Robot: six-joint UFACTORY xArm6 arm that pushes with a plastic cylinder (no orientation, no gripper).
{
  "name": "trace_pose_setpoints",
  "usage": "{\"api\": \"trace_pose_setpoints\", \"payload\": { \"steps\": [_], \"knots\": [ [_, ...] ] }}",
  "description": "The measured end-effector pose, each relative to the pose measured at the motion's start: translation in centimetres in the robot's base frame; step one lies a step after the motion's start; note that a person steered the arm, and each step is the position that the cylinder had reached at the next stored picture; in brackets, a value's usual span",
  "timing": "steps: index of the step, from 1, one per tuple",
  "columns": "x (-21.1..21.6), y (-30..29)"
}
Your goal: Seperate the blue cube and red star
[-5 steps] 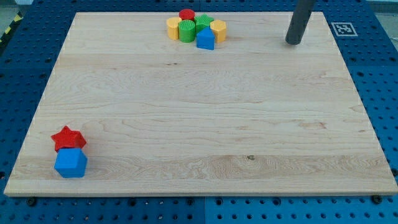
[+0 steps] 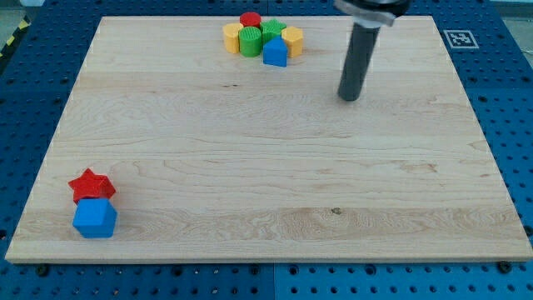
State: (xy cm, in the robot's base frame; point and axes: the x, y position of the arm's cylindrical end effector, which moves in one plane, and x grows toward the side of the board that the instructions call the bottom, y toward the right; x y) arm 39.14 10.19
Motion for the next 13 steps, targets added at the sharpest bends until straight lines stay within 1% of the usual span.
{"api": "trace_pose_setpoints", "payload": {
  "steps": [1,3,5,6,7,8,9,10,11,13],
  "knots": [
    [0.8,-4.8],
    [0.8,-15.5],
    [2.2,-29.1],
    [4.4,-34.9],
    [10.3,-38.6],
    [12.1,-39.3],
    [12.9,-39.3],
    [16.8,-39.3],
    [17.7,-39.3],
    [17.7,-39.3]
  ]
}}
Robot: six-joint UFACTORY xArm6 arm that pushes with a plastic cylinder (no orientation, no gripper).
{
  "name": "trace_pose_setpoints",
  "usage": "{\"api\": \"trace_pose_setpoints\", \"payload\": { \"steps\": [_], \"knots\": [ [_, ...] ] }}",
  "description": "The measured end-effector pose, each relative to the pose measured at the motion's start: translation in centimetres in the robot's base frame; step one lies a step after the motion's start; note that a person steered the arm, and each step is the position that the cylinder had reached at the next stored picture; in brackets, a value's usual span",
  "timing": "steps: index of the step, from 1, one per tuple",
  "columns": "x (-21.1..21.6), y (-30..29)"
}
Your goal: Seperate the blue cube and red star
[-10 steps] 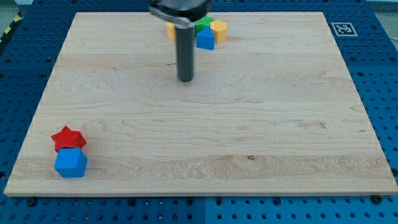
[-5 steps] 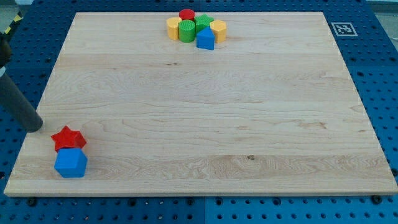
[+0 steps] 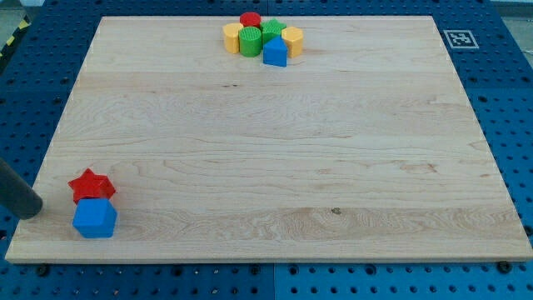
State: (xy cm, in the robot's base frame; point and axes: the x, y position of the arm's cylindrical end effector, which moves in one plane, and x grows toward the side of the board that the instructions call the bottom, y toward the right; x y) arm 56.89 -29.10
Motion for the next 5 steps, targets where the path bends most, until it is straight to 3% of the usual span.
{"api": "trace_pose_setpoints", "payload": {
  "steps": [3,5],
  "knots": [
    [3.0,1.5],
    [3.0,5.7]
  ]
}}
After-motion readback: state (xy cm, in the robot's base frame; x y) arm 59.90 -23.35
